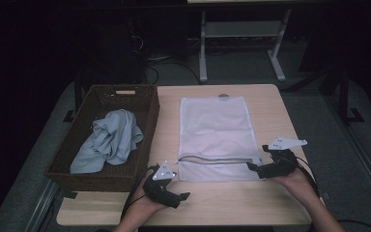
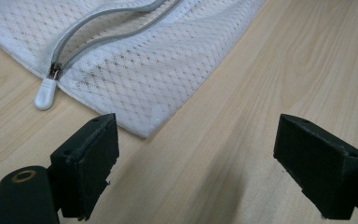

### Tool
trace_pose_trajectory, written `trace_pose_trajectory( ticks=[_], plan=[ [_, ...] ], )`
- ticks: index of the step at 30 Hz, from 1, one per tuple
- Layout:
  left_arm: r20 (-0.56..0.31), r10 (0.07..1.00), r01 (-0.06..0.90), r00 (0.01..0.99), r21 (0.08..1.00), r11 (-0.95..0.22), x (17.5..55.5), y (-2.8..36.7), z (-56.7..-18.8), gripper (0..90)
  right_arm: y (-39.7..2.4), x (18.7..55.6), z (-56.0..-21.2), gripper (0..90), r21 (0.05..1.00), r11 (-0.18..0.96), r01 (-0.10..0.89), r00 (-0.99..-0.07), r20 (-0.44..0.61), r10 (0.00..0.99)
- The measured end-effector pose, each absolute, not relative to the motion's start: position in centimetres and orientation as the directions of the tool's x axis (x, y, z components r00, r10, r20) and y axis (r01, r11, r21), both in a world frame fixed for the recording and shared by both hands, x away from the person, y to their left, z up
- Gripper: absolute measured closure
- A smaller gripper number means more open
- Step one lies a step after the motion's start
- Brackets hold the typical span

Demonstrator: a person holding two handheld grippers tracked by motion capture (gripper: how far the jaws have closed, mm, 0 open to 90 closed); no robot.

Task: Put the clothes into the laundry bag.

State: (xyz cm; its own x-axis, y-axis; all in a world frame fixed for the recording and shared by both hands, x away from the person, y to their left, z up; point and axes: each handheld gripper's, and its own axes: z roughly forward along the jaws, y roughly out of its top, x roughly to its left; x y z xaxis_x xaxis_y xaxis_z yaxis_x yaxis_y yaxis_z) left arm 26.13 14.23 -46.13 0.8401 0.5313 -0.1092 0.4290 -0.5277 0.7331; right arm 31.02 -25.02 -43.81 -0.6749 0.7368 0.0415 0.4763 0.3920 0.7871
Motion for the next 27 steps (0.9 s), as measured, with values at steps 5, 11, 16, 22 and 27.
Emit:
trace_pose_trajectory(
  ticks=[5, 11, 16, 22, 27],
  plan=[
    [-0.105, 0.528, 0.423, 0.843, 0.735, -0.530, 26.0, 14.2, -46.1, 13.4, -24.4, 31.9, -43.4, 9.0, 0.795, 0.382, 0.471, -0.672, 0.043, 0.739],
    [-0.105, 0.527, 0.423, 0.843, 0.733, -0.532, 26.0, 14.1, -46.1, 13.4, -23.8, 32.9, -43.1, 12.2, 0.787, 0.393, 0.475, -0.679, 0.044, 0.733],
    [-0.101, 0.527, 0.419, 0.844, 0.738, -0.529, 25.9, 14.1, -46.0, 13.4, -23.1, 34.0, -42.6, 13.0, 0.786, 0.404, 0.468, -0.683, 0.031, 0.730],
    [-0.108, 0.530, 0.425, 0.841, 0.738, -0.524, 25.9, 14.3, -46.0, 13.4, -22.4, 35.5, -42.0, 13.2, 0.793, 0.398, 0.461, -0.682, 0.029, 0.731],
    [-0.107, 0.530, 0.423, 0.841, 0.740, -0.523, 25.9, 14.3, -46.0, 13.4, -22.0, 36.7, -41.6, 13.1, 0.792, 0.395, 0.466, -0.678, 0.033, 0.734]
  ],
)
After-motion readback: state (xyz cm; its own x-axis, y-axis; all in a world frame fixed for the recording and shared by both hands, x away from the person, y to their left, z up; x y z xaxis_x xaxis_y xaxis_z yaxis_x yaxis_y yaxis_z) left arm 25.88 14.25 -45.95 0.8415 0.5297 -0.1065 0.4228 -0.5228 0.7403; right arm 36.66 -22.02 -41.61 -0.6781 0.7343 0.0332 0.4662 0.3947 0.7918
